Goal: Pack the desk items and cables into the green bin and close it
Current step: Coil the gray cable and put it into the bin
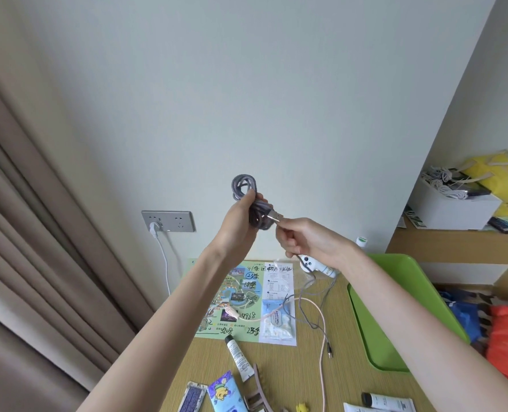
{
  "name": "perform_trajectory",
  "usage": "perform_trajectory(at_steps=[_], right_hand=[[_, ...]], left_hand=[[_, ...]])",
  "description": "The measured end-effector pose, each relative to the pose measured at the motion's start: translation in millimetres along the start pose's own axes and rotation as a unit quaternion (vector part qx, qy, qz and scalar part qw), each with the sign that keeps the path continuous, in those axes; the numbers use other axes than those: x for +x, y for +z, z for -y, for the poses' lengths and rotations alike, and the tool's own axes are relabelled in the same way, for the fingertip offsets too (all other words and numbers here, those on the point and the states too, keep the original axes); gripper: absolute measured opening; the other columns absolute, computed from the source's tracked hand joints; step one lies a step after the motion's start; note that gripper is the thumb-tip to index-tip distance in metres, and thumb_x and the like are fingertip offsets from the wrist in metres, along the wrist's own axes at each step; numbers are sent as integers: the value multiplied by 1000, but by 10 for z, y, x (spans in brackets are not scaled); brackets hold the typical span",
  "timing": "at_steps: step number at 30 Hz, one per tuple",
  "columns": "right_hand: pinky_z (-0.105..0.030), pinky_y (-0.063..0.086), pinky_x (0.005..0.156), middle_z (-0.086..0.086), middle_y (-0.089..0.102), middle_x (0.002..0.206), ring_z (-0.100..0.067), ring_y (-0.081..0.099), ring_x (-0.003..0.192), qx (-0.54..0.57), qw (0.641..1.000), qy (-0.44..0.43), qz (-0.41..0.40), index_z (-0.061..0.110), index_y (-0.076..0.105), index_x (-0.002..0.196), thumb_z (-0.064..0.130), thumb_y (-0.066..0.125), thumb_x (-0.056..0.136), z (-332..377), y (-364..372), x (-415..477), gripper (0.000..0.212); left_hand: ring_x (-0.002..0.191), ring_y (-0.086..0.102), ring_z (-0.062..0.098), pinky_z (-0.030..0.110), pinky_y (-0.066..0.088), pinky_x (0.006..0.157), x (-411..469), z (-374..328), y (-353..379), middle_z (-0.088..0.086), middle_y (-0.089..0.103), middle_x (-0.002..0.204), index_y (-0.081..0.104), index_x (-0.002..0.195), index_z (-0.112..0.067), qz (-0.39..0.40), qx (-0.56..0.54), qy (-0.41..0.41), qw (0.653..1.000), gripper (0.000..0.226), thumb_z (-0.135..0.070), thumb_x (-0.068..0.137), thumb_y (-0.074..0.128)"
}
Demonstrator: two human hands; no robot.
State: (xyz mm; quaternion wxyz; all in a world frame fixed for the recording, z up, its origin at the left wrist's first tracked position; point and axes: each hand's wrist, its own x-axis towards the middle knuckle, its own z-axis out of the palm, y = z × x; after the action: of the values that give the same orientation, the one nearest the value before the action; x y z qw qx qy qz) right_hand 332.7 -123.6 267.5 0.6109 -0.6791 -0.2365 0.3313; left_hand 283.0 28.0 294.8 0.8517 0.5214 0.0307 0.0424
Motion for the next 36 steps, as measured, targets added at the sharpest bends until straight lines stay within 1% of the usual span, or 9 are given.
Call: perform_trajectory(at_steps=[7,12,18,23,26,29,31,33,36], right_hand=[[-24,30,52,3,26,54,-12,23,46,-47,995,-29,-82,20,55,61,37,66,87,104,-167,-52,33],[-23,31,53,6,27,51,-12,24,46,-86,988,-59,-110,21,61,61,37,70,84,287,-266,-66,30],[-21,34,54,4,26,52,-13,24,49,-72,984,-112,-121,18,70,69,34,70,81,414,-278,-28,20],[-23,36,58,7,32,51,-12,26,49,-89,979,-134,-126,7,70,85,23,63,91,438,-262,0,19],[-25,36,57,10,36,50,-10,29,47,-111,973,-152,-130,4,67,86,22,61,93,440,-192,21,21],[-22,36,52,8,41,51,-6,35,46,-132,969,-163,-134,10,66,80,21,61,94,453,-130,33,19],[-19,37,49,7,42,51,-5,37,45,-149,964,-166,-146,10,67,80,21,62,93,452,-115,48,18],[-20,36,49,9,44,50,-6,37,45,-162,960,-167,-157,8,68,82,22,64,92,435,-111,74,18],[-24,36,51,11,44,51,-9,35,44,-132,961,-161,-180,7,62,84,28,61,94,359,-129,122,23]], left_hand=[[50,56,7,27,42,70,92,-185,-244,-6,54,61,53,83,-14,-96,-37,30,994,26,-27,103,43],[57,48,13,19,45,53,134,-207,-390,0,43,65,54,84,-13,-139,-33,38,989,27,-29,103,44],[45,48,2,17,47,52,99,-109,-419,0,46,64,51,102,-6,-100,259,102,955,30,-32,105,37],[43,40,-3,11,40,45,46,30,-328,-3,41,65,57,109,-3,-13,403,108,909,35,-33,103,40],[60,51,2,22,45,60,21,91,-219,5,56,76,58,112,-6,40,466,99,878,44,-41,104,32],[93,60,23,43,48,89,-3,136,-136,27,66,108,58,118,-6,84,460,71,881,52,-46,103,29],[78,56,18,36,47,76,-8,158,-115,29,66,97,61,112,-3,89,446,63,888,53,-45,103,31],[54,43,8,24,37,54,7,162,-126,14,53,64,66,98,-4,78,440,63,892,49,-40,104,34],[41,35,4,15,31,41,32,155,-169,4,39,65,68,89,-9,62,397,53,914,44,-33,105,34]])
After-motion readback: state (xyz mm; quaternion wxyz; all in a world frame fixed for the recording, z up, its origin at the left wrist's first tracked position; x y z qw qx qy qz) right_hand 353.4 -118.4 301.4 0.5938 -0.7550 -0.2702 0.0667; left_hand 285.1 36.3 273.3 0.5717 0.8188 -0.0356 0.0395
